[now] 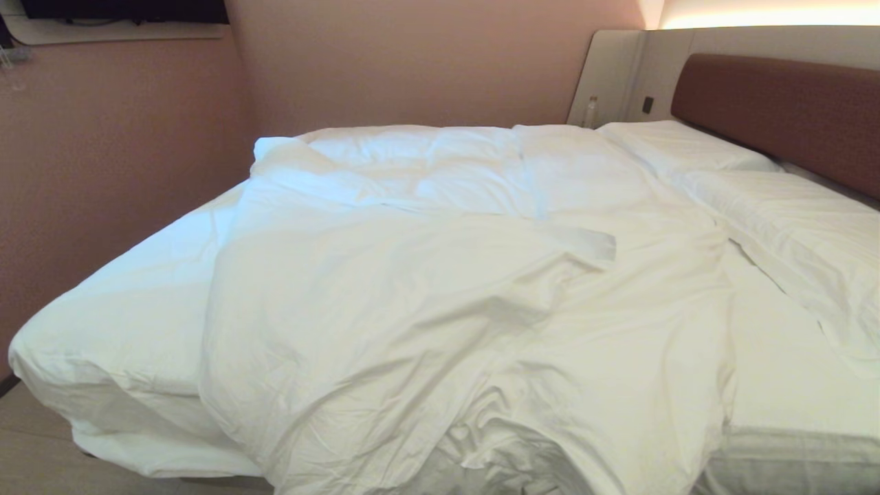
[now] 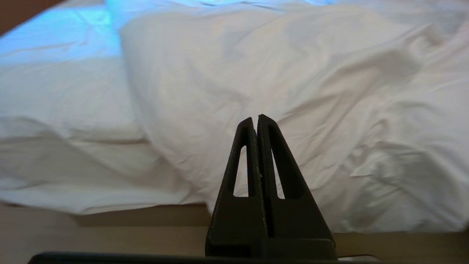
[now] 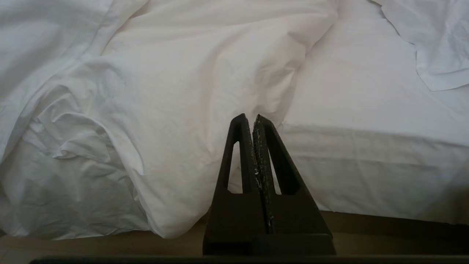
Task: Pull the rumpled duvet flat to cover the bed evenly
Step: Hold the folded corner of the quilt
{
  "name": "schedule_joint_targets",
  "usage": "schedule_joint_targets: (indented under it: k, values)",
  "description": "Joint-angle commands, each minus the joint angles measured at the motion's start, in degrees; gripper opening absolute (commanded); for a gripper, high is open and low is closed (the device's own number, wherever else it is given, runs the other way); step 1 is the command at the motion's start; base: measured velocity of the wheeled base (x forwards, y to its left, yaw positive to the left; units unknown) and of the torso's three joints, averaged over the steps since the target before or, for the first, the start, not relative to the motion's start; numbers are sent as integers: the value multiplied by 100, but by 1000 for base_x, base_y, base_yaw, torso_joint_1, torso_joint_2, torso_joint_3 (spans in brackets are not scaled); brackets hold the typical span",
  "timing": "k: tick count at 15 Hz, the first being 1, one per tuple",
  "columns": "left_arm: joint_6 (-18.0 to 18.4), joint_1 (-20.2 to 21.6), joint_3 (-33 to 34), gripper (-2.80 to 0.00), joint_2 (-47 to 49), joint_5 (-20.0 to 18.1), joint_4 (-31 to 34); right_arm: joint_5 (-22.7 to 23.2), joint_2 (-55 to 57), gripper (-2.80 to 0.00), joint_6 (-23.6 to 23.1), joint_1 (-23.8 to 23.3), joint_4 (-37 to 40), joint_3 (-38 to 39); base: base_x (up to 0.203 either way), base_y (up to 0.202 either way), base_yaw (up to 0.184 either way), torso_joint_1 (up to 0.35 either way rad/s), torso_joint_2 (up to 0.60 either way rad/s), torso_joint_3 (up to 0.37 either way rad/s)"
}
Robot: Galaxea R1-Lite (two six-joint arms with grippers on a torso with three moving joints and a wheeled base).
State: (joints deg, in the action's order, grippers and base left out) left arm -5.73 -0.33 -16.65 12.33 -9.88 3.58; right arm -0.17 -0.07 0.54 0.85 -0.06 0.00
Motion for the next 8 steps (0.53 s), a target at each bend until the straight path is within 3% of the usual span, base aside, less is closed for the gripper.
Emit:
schedule_joint_targets:
  k: [1,5,8]
  values:
    - [-95,-5,-563,-280,1454,-152,-55,-1,7,-280,-1,3,-3,0,0,0,0,0,0,0]
    - [-460,-124,-2479,-280,5030,-503,-468,-1,7,-280,-1,3,-3,0,0,0,0,0,0,0]
    - [-790,-370,-4485,-280,7559,-733,-731,-1,7,-280,-1,3,-3,0,0,0,0,0,0,0]
